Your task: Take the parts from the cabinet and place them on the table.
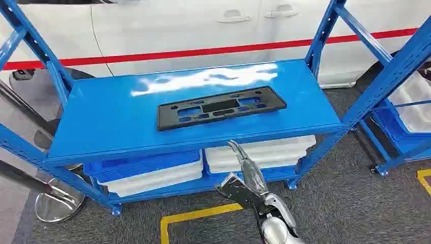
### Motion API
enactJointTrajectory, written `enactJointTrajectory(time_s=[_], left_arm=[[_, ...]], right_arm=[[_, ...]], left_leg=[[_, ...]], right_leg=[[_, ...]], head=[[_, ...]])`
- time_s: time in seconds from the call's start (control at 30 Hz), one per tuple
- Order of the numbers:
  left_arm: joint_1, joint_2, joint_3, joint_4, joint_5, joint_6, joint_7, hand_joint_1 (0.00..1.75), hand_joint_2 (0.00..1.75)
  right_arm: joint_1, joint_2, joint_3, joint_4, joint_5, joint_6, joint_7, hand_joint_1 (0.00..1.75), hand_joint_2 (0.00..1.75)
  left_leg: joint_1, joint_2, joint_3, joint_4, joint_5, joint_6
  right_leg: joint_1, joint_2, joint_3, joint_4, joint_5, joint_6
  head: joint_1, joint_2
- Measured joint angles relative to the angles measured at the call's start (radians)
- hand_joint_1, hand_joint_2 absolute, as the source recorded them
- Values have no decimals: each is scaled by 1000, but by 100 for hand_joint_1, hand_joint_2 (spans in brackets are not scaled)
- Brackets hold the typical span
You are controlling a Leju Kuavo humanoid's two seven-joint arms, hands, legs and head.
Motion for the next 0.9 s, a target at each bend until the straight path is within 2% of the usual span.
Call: enactJointTrajectory(time_s=[0.03,0.07,0.1,0.13,0.17,0.23,0.27,0.3,0.37,0.4,0.43,0.47,0.5,0.53,0.57,0.6,0.63,0.67,0.73,0.77,0.8,0.83,0.9], left_arm=[[-4,0,12,5,-14,0,-7,0,0],[-9,0,23,11,-30,0,-13,0,0],[-16,-3,34,28,-43,-2,-17,0,0],[-23,-2,42,34,-55,-2,-25,0,0],[-25,-1,53,40,-71,-2,-30,0,0],[-35,1,75,56,-99,-1,-42,0,0],[-39,6,87,61,-116,0,-49,0,0],[-43,6,93,70,-129,0,-56,0,0],[-56,10,116,88,-159,1,-69,0,0],[-62,13,125,97,-172,2,-74,0,0],[-67,15,135,107,-187,2,-82,0,0],[-71,18,143,117,-203,3,-88,0,0],[-77,22,153,128,-219,5,-95,0,0],[-83,25,163,140,-234,6,-102,0,0],[-88,29,171,150,-249,8,-107,0,0],[-94,27,180,168,-266,9,-116,0,0],[-102,33,188,185,-280,10,-122,0,0],[-107,40,198,194,-296,14,-126,0,0],[-119,51,219,214,-331,21,-140,0,0],[-125,66,229,219,-351,24,-146,0,0],[-129,69,237,231,-367,27,-155,0,0],[-135,76,245,241,-388,29,-161,0,0],[-142,89,263,252,-418,34,-170,0,0]], right_arm=[[-9,-1,16,-3,28,-18,3,0,175],[-18,-2,32,-8,55,-36,7,0,175],[-29,-4,45,-12,80,-52,10,0,175],[-39,-5,56,-16,101,-64,11,0,175],[-46,-6,70,-22,127,-80,11,0,175],[-60,-8,90,-25,178,-114,14,0,175],[-69,-8,102,-26,203,-130,18,0,175],[-78,-9,114,-30,230,-146,22,0,175],[-100,-10,143,-33,283,-180,28,0,175],[-107,-12,156,-33,305,-194,30,0,175],[-112,-15,167,-33,327,-206,32,0,175],[-119,-17,180,-33,354,-222,35,0,175],[-129,-19,192,-33,377,-238,39,0,175],[-143,-21,204,-33,400,-254,44,0,175],[-158,-23,214,-34,420,-269,45,0,175],[-173,-26,224,-38,441,-285,47,0,175],[-181,-28,230,-40,460,-298,51,0,175],[-192,-32,238,-42,480,-317,54,0,175],[-208,-41,248,-43,519,-344,65,0,175],[-215,-45,250,-47,539,-359,68,0,175],[-223,-49,252,-48,557,-376,74,0,175],[-232,-52,255,-48,577,-395,82,0,175],[-240,-60,256,-47,604,-417,89,0,175]], left_leg=[[9,1,41,-93,55,-11],[19,3,82,-188,98,-24],[10,-6,85,-195,69,-34],[8,-10,83,-199,76,-11],[8,-10,76,-193,75,3],[5,-10,74,-188,75,21],[5,-8,76,-193,79,34],[1,-8,76,-193,80,40],[-8,-6,72,-193,81,52],[-15,-5,70,-193,82,56],[-23,-5,70,-193,82,60],[-31,-6,71,-193,82,64],[-41,-7,72,-193,81,68],[-53,-7,76,-194,81,71],[-63,-8,79,-195,80,75],[-56,-6,80,-196,80,80],[-65,-7,76,-195,81,80],[-55,-4,74,-197,82,77],[-51,-1,79,-209,87,70],[-65,-2,84,-213,85,68],[-62,-2,81,-197,73,62],[-55,-4,62,-152,42,53],[-36,-2,-9,-9,-26,29]], right_leg=[[-9,2,2,6,-5,9],[-16,2,2,17,-12,22],[-8,5,-4,21,-15,36],[-6,7,-9,30,-17,44],[-4,8,-9,26,-12,50],[-10,10,-6,18,-7,57],[-15,8,-7,25,-17,61],[-13,5,-21,60,-41,56],[0,5,-99,219,-122,47],[8,6,-140,298,-151,42],[15,6,-168,349,-159,33],[25,6,-173,351,-143,21],[39,7,-154,307,-108,2],[52,8,-117,226,-60,-23],[69,11,-72,130,-13,-56],[84,11,-46,73,-17,-100],[88,3,-44,61,-11,-106],[90,3,-41,51,-8,-106],[95,4,-35,35,0,-112],[78,2,-17,0,15,-104],[72,-5,-3,-21,24,-86],[65,-4,3,-33,30,-87],[54,-6,4,-36,29,-70]], head=[[0,0],[0,0],[-3,0],[-1,0],[-1,0],[-1,0],[-1,0],[-1,0],[-1,0],[-1,0],[-1,0],[-1,0],[-1,0],[-1,0],[-1,0],[-3,0],[-12,0],[-8,0],[-8,0],[-7,0],[-8,0],[-8,0],[-8,0]])
